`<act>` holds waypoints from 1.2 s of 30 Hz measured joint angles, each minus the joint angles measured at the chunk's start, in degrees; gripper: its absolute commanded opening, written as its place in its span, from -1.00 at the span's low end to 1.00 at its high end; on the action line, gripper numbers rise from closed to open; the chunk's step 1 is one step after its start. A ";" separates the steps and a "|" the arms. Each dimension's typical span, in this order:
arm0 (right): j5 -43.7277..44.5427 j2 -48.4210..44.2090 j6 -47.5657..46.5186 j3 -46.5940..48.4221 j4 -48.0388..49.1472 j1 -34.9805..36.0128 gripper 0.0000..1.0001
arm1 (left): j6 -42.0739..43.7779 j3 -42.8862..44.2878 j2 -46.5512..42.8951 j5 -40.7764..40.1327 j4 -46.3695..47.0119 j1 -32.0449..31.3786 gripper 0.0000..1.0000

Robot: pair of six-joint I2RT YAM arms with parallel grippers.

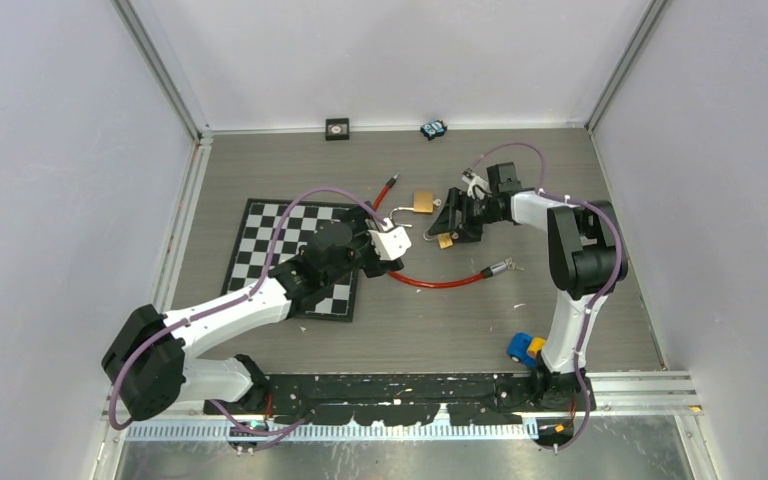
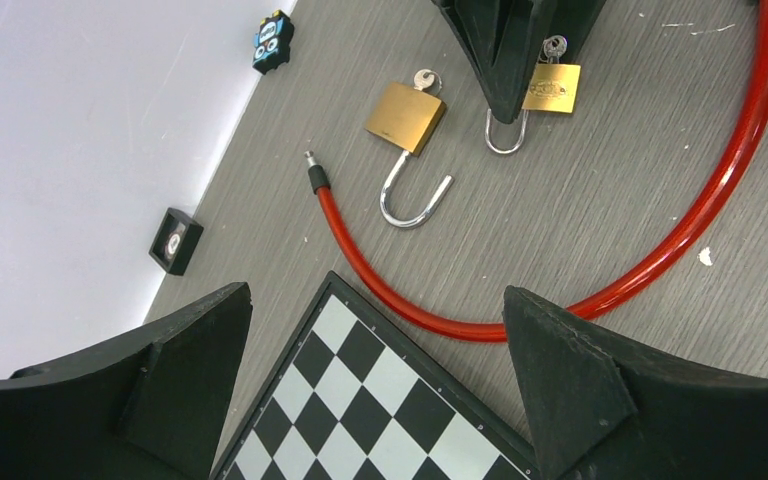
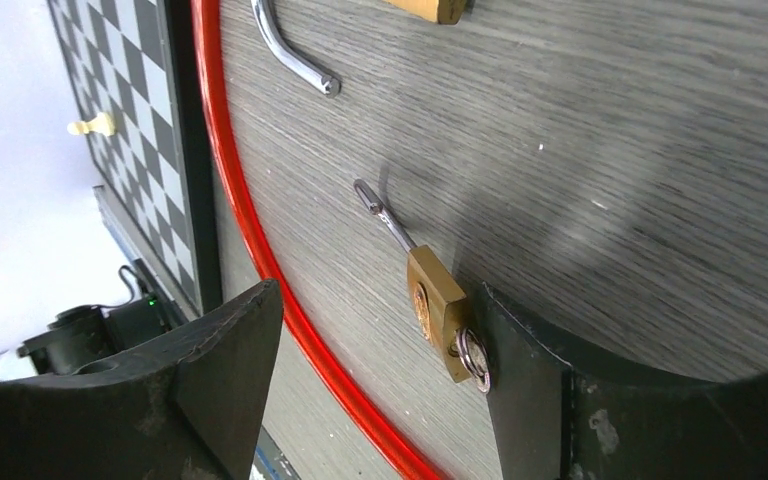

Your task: Unlock with the key

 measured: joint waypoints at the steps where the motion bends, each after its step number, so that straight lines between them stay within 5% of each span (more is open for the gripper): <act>1: 1.07 -0.11 -0.13 0.48 -0.87 0.50 0.52 | 0.00 0.00 0.00 0.00 0.00 0.00 0.99; 21: 18.58 -1.20 -5.64 6.80 -12.81 5.01 0.58 | 0.07 0.00 0.00 -0.11 -0.11 0.00 0.99; 30: 23.12 -3.56 -9.09 6.14 -16.17 2.21 0.66 | -0.61 -0.31 -1.92 -2.08 -0.39 0.74 0.99; 36: 22.95 -11.69 -10.29 4.48 -16.79 -2.84 0.75 | -5.35 -0.31 -6.08 -2.36 -1.09 6.69 0.99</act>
